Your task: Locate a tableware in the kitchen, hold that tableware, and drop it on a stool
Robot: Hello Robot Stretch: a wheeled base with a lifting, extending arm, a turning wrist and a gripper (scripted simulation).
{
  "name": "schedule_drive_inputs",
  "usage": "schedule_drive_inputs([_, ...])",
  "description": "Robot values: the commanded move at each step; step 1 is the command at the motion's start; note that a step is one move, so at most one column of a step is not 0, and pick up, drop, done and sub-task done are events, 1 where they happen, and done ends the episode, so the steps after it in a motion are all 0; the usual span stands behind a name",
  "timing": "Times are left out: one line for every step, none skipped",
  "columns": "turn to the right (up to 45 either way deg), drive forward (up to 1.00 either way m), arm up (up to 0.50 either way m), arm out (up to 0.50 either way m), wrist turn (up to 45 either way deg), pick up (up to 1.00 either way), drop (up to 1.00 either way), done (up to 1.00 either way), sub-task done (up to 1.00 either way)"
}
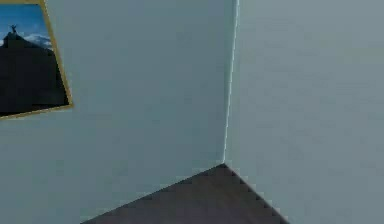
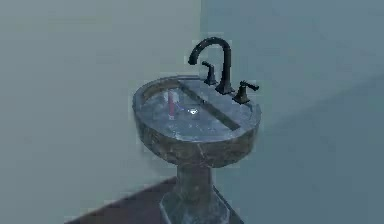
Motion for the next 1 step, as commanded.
schedule_drive_inputs([21.0, 0.0, 0.0, 0.0, 0.0, 0.0, 0.0, 0.0, 0.0])
